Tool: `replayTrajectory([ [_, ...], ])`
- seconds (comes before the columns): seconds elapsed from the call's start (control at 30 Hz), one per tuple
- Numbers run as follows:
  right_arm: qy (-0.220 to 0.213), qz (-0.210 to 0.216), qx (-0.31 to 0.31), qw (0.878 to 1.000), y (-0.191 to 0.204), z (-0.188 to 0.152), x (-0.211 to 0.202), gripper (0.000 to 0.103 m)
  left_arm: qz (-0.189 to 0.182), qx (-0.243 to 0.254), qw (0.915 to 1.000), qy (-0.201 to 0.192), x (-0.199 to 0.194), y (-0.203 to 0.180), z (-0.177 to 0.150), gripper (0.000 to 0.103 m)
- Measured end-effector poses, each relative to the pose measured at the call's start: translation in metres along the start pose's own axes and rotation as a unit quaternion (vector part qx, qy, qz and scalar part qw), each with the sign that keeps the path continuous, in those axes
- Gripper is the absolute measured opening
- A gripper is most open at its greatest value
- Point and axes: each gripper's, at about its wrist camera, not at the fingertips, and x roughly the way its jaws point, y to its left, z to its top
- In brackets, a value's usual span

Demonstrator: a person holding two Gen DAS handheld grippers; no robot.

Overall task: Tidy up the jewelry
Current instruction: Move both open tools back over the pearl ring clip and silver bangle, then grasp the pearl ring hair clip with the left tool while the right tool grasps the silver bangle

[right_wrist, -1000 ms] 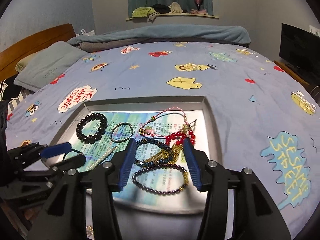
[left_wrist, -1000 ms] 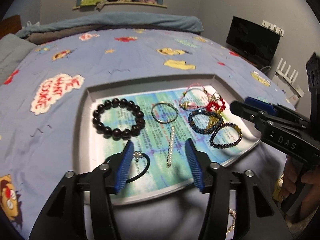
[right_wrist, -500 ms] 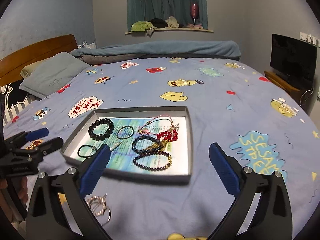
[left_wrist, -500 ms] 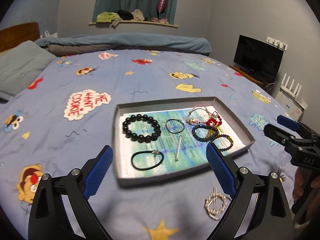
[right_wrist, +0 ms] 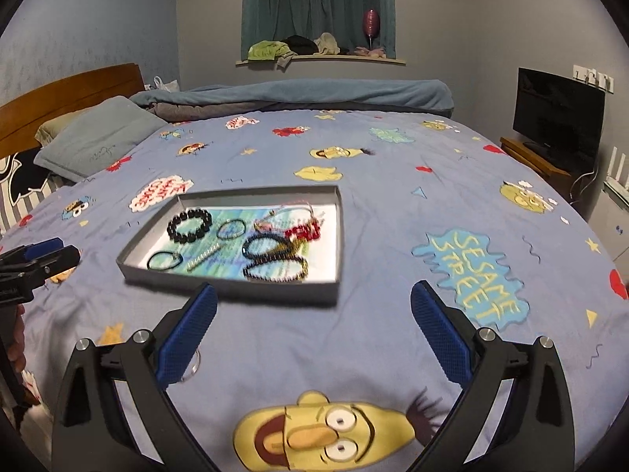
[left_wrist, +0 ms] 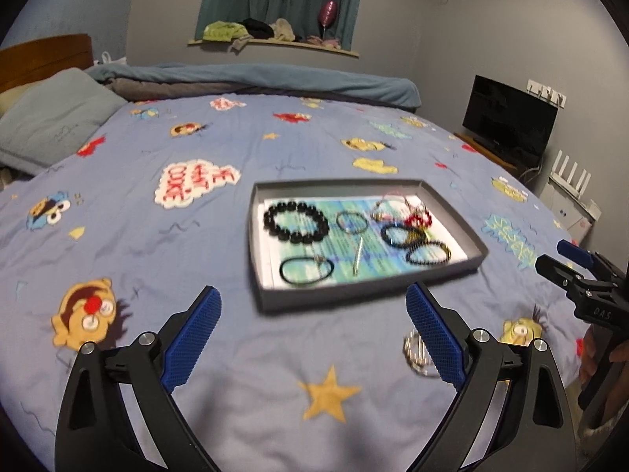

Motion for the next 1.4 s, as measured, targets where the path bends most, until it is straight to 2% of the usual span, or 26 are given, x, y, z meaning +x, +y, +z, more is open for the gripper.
replayTrajectory([
  [0.33, 0.023, -0.002, -0.007, 1.0, -0.001, -0.032, -0.002, 0.097, 0.001, -0.003, 0.9996, 0.028, 0.002, -0.001, -0.036, 0.095],
  [0.5, 0.03, 0.007, -0.028, 0.999, 0.013, -0.047, 0.0, 0.097, -0.021, -0.016, 0.9988, 0.041, 0.009, -0.004, -0.048, 0.095],
  [0.77, 0.053, 0.025, -0.062, 0.996, 0.031, -0.071, 0.012, 0.097, -0.058, 0.006, 0.9963, 0.063, 0.036, -0.035, -0.054, 0.093],
  [0.93, 0.068, 0.031, -0.072, 0.995, 0.036, -0.081, 0.021, 0.097, -0.081, 0.034, 0.9933, 0.074, 0.051, -0.057, -0.053, 0.071],
  [1.17, 0.077, 0.043, -0.076, 0.993, 0.04, -0.085, 0.029, 0.097, -0.09, 0.092, 0.9882, 0.083, 0.069, -0.086, -0.053, 0.059],
  [1.23, 0.079, 0.045, -0.077, 0.993, 0.04, -0.086, 0.03, 0.097, -0.09, 0.098, 0.9871, 0.089, 0.074, -0.089, -0.054, 0.05],
  [1.4, 0.079, 0.046, -0.076, 0.993, 0.04, -0.086, 0.032, 0.097, -0.09, 0.101, 0.9864, 0.093, 0.082, -0.089, -0.055, 0.042],
])
